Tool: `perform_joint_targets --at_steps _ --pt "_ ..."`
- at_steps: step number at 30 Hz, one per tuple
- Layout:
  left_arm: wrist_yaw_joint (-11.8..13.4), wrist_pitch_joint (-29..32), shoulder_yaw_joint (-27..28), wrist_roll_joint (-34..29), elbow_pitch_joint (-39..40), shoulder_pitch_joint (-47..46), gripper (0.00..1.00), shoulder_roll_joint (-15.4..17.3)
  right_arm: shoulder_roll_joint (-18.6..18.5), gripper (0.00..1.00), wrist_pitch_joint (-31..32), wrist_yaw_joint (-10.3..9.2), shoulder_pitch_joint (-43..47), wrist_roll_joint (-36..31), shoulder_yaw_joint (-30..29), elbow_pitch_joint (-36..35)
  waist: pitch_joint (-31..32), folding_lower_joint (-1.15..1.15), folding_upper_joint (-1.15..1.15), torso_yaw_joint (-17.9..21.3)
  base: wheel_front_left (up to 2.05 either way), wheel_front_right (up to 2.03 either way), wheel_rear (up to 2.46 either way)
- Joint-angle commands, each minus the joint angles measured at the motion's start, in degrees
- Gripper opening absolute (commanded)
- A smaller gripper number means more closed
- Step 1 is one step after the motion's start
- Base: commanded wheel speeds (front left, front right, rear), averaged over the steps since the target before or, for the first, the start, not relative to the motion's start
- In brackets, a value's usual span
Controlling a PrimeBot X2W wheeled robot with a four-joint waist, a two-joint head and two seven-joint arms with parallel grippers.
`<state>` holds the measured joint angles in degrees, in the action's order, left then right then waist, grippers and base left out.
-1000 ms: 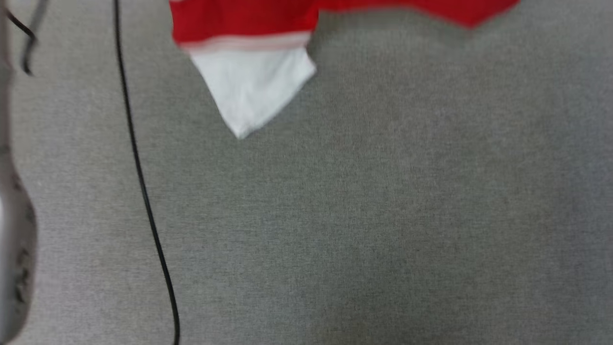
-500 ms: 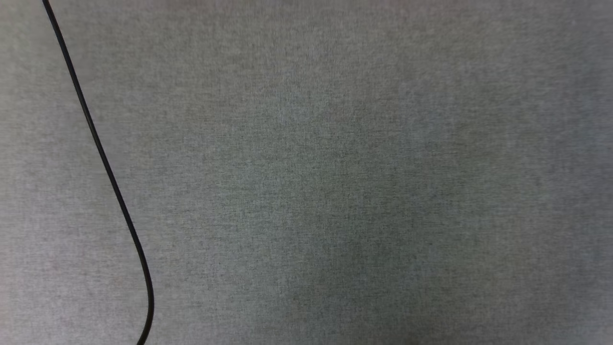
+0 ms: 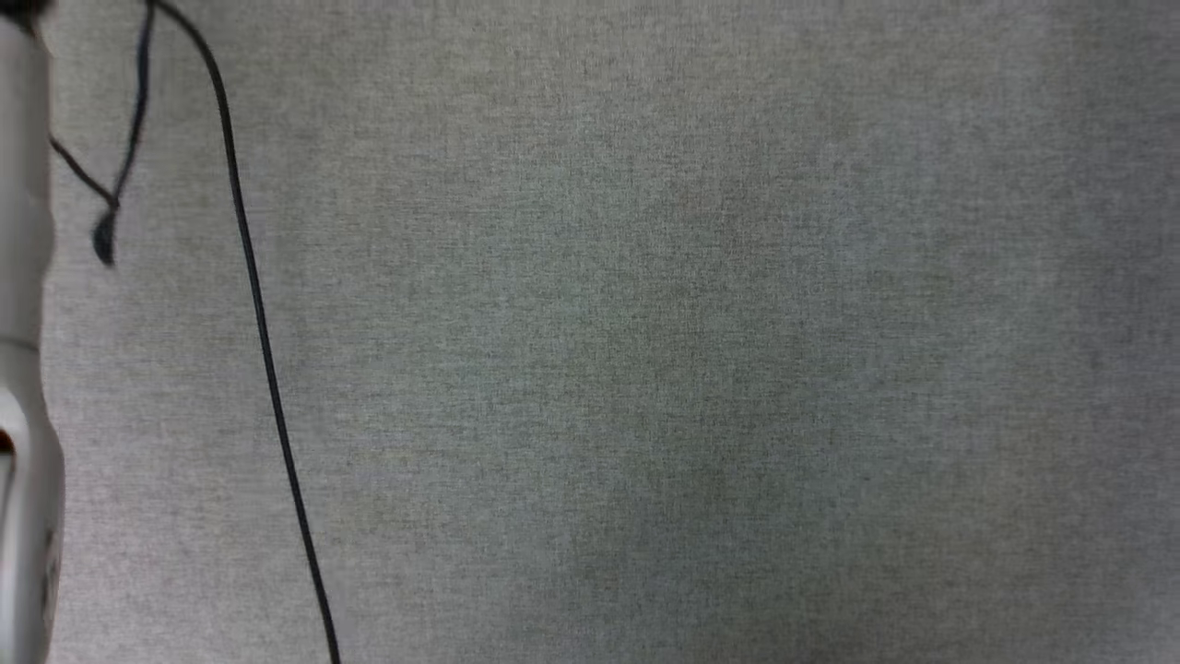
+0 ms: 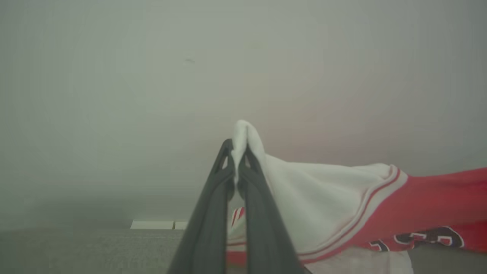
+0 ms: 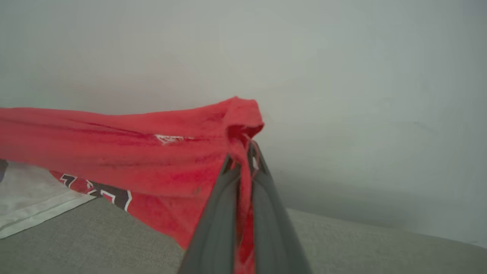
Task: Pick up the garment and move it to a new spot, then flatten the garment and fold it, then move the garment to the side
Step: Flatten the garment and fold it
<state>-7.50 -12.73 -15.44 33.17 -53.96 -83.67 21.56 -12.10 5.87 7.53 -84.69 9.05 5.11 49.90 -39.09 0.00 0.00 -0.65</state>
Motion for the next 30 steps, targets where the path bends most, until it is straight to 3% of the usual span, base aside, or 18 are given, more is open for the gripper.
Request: perform_joint_targets --at_steps 1,8,15,22,30 --pt "0.05 -0.80 -1.45 0.41 0.11 4.78 0.00 1.38 0.38 0.00 -1.47 -0.08 4.82 1.48 1.19 0.58 2.10 0.00 0.00 0.12 0.00 0.00 0.00" --pt "0.04 -1.97 -4.58 4.99 3.14 20.81 0.00 2.14 -0.73 0.00 -3.11 -0.08 19.67 6.56 4.07 -0.98 8.30 0.00 0.00 0.03 0.00 0.00 0.00" --pt "0.08 -2.46 -3.50 7.24 8.07 35.68 0.00 2.74 -2.49 0.00 -3.70 -0.09 33.81 10.25 4.46 -6.28 14.83 0.00 0.00 -0.28 0.00 0.00 0.00" --pt "3.67 -2.57 -0.47 6.74 17.71 54.00 0.00 2.46 -4.31 0.00 -1.39 -0.11 51.85 13.09 1.48 -14.95 23.55 0.00 0.00 -1.10 0.00 0.00 0.00" --pt "8.19 -1.72 -0.56 7.33 26.46 68.33 0.00 1.89 -2.89 0.00 1.17 -0.11 66.39 12.92 -2.63 -23.51 30.26 0.00 0.00 -2.01 0.00 0.00 0.00"
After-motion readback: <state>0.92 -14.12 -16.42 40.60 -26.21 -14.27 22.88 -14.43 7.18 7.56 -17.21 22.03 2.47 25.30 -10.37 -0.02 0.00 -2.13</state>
